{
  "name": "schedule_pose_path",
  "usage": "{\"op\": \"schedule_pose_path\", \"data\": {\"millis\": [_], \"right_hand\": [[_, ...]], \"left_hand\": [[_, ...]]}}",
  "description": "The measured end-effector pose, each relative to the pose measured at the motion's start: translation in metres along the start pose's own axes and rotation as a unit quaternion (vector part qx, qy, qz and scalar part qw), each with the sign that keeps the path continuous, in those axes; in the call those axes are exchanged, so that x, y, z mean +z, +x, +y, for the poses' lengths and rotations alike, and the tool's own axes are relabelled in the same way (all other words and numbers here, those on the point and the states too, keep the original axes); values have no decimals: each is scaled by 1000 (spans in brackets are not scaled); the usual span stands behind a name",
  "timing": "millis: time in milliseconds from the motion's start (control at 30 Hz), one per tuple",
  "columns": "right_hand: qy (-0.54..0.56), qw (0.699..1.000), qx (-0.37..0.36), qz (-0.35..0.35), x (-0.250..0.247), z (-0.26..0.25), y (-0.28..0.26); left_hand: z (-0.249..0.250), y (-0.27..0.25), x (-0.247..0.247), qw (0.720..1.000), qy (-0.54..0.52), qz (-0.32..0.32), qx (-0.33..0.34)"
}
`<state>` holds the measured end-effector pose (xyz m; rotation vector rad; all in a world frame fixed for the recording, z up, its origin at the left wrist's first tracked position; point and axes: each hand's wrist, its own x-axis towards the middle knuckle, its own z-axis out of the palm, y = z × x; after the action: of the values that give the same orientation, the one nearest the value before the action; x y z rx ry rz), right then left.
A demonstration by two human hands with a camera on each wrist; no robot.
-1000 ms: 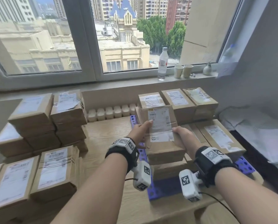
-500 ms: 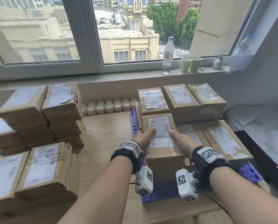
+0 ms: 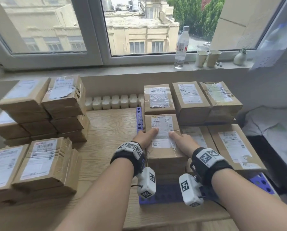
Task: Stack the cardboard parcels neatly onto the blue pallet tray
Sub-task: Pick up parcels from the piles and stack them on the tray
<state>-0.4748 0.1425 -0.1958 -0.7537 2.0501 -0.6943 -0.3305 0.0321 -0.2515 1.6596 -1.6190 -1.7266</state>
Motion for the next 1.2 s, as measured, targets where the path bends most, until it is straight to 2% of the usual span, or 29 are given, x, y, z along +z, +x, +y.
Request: {"op": "schedule_pose_path", "data": {"millis": [267,400,533,600,667,800,1000,1067,1200], "right_hand": [[10,1000,2,-15,1,4,9],[14,1000,2,-25,1,6,11],[-18,1000,-8,-16,0,3,7],[-61,998,-21,10,0,0,0],[-155,983,-78,66,-3,-4,-9],[-312,914,-217,143,-11,-15,-25],[-400,863,-273,144,-8,-31,-35],[-408,854,-292,138,-4,-38,-40],[-420,842,-315,123,9,-55,-50]], "left_hand": [[2,-3,0,1000,25,-2,5],[20,-39,-1,999,44,15,21],[26,-52,-1,995,85,38,24],[30,-55,-2,993,108,49,19],[35,-59,-2,987,152,49,32],[44,-72,-3,971,223,44,71],[44,-103,-26,923,361,98,95],[41,-111,-37,907,392,115,104],[36,-123,-61,894,409,150,103]]}}
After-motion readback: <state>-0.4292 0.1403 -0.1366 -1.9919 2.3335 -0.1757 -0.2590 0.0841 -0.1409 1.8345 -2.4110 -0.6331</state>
